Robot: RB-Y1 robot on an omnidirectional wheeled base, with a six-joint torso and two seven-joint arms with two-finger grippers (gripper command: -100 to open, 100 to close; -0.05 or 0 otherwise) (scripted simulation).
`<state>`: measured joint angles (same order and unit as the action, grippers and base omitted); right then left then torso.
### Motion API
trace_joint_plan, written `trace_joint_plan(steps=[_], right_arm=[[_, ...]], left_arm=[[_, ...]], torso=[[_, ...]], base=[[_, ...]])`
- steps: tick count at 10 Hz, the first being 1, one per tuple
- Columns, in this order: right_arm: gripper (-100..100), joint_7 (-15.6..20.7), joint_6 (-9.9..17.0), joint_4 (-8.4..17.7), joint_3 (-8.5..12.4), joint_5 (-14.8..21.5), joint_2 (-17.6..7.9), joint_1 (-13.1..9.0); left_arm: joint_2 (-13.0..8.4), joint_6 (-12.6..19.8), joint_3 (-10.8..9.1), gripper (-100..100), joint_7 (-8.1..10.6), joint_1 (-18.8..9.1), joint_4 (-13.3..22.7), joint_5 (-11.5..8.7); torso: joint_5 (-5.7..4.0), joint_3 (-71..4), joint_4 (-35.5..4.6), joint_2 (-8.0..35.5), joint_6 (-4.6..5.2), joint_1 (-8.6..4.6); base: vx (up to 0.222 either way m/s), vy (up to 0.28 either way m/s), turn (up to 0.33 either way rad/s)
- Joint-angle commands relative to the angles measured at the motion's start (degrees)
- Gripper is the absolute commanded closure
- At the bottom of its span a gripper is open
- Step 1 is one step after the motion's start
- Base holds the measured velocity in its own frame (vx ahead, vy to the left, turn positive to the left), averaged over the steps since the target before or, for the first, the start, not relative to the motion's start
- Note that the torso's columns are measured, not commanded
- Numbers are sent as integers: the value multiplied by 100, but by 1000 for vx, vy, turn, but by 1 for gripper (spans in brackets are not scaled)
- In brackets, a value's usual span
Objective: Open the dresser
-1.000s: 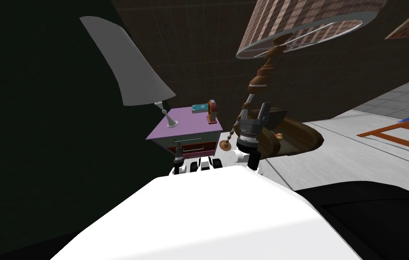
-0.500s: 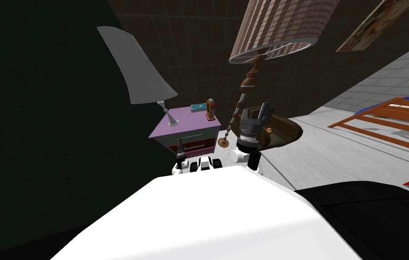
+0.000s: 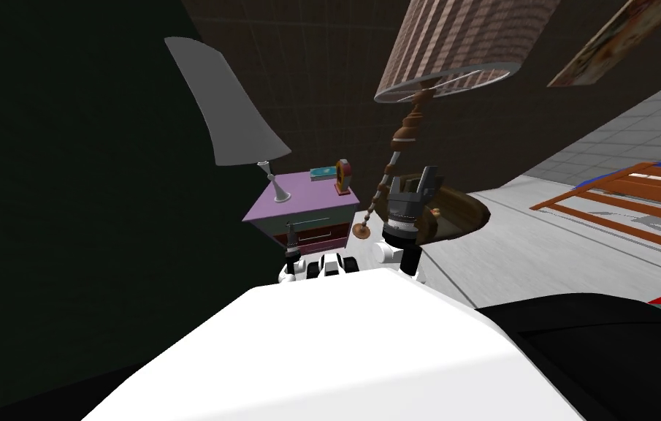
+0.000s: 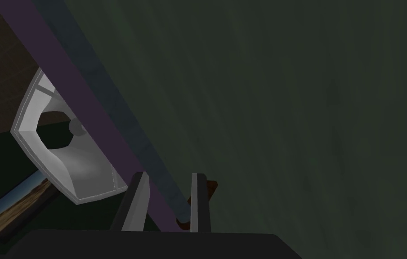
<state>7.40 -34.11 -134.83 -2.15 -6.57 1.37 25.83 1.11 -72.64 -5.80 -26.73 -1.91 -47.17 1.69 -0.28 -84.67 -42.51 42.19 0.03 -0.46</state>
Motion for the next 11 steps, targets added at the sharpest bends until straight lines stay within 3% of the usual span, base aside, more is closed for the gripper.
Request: trace_joint_plan(steps=[1, 6, 7, 11], right_arm=[[0, 0, 0, 0, -1, 0, 0, 0], [0, 0, 0, 0, 0, 0, 0, -1], [0, 0, 0, 0, 0, 0, 0, -1], [0, 0, 1, 2, 0, 0, -1, -5]], left_arm=[[-185, -188, 145, 100, 320, 292, -209, 88], [-526, -500, 401, 100, 886, 851, -430, 239], [-505, -504, 323, 100, 802, 767, -387, 189], [-635, -28, 346, 100, 1004, 506, -590, 203]], torso=[[7, 7, 10, 7, 1, 7], [30, 6, 37, -4, 22, 14], [34, 0, 46, -15, 32, 3], [20, 40, 4, 59, 10, 16]], base=[[119, -91, 167], [77, -89, 172], [31, -39, 67], [-174, -5, 23]])
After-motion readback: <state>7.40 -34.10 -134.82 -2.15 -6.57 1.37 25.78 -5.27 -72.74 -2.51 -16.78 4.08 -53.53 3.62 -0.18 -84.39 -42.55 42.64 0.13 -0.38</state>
